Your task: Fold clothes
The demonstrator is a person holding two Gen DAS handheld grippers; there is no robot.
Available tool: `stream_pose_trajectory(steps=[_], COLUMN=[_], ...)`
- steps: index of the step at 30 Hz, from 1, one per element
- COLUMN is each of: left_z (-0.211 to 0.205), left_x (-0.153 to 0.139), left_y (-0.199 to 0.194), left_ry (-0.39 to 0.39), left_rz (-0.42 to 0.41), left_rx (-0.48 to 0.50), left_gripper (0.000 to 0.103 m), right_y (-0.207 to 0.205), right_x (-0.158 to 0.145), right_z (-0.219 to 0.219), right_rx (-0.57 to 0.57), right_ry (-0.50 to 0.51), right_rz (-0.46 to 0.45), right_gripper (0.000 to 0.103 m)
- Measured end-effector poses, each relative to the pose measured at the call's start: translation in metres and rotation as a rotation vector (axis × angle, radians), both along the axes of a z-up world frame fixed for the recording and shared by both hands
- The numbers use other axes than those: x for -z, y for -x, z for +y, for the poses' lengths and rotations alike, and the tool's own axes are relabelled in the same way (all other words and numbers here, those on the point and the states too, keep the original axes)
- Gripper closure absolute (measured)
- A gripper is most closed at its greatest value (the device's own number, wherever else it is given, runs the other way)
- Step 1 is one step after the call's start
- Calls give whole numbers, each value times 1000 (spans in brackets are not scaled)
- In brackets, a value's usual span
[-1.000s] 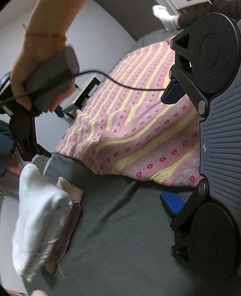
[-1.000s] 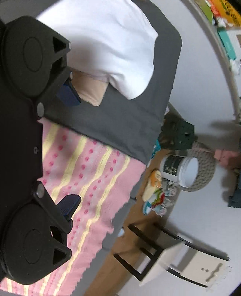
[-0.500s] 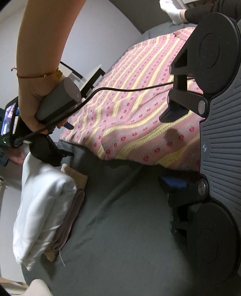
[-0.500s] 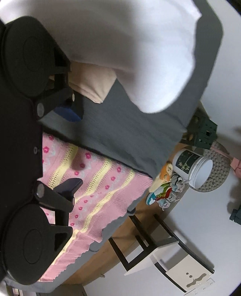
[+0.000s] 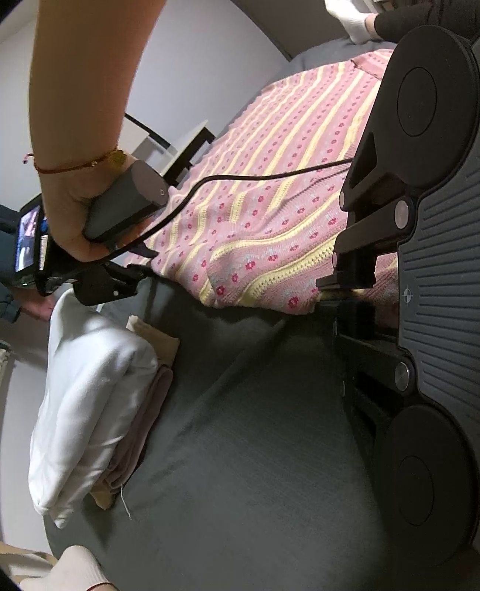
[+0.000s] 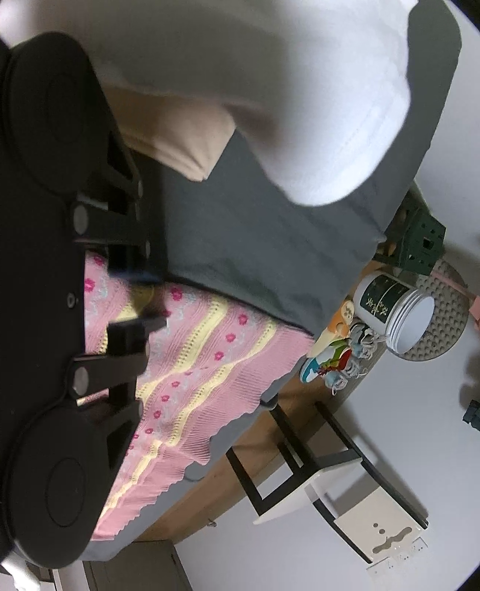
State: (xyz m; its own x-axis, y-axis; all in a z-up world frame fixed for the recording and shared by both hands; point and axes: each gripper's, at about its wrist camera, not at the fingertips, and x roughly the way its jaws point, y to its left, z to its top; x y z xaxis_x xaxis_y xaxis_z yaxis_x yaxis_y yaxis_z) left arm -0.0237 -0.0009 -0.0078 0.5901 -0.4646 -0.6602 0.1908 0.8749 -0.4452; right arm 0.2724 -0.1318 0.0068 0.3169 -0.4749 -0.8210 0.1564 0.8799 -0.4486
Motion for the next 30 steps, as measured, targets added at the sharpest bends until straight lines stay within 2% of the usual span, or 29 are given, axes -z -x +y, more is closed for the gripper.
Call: stream_pose_trajectory(steps=[6, 11, 16, 20, 30], left_z=[-3, -8, -33, -66, -161], left_x=[-4, -15, -30, -37, -53], left_y=[3, 11, 31, 49, 75], left_ry=[-8, -10, -26, -33, -34], left_rz=[-42, -127, -259, -325, -351], left_rx=[5, 35, 142, 257, 468], left_gripper=[100, 100, 100, 100, 100], right_y=[2, 7, 27, 57, 152], right_x=[-4, -28, -54, -68, -92], right_z=[-9, -40, -100, -153, -285], right_rx=[-17, 5, 77, 120, 205], right_ry=[-48, -145, -287, -374, -508], right_rz=[0, -27, -84, -141, -266], right_gripper=[95, 95, 96, 96, 96])
